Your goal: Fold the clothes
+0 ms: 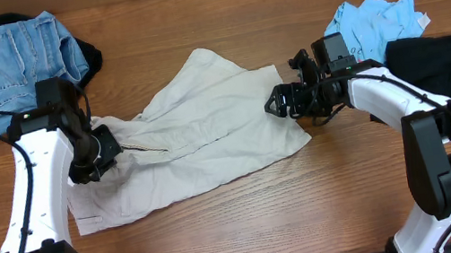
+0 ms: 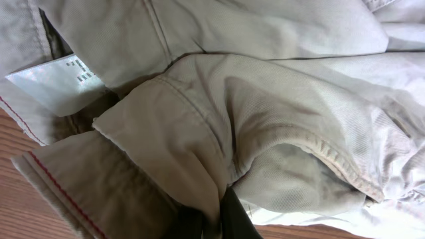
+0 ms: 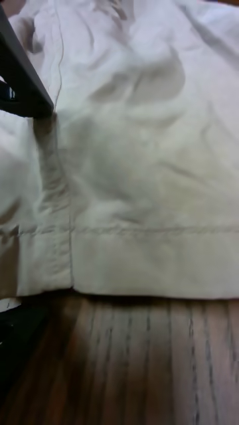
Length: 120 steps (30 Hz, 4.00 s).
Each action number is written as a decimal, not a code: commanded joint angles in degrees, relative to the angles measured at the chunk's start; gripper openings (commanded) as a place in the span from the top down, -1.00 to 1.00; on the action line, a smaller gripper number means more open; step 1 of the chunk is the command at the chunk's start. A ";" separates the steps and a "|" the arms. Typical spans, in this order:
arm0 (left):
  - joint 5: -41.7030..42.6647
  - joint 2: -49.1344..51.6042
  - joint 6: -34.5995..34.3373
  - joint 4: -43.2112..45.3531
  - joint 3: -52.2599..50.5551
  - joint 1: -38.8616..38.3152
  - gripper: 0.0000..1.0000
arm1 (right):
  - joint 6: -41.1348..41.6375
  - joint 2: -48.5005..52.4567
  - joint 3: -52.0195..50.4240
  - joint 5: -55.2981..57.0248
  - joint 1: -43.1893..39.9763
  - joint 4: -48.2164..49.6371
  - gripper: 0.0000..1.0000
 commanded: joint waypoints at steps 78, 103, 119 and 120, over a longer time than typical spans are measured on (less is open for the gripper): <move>19.12 -15.04 -7.02 -14.88 68.70 -3.45 0.92 | 13.40 -38.10 45.16 22.38 -11.37 -31.89 0.93; -2.71 -4.39 -12.79 -5.25 74.07 -41.46 0.92 | 13.53 -38.16 45.22 14.01 -24.24 -28.02 0.93; -18.86 21.49 8.55 21.11 74.71 -28.24 0.87 | 16.37 -15.41 46.95 4.17 -20.65 0.74 0.92; -17.44 20.15 8.11 21.00 75.76 -27.47 0.88 | 16.37 -16.22 48.24 4.15 -21.35 0.61 0.93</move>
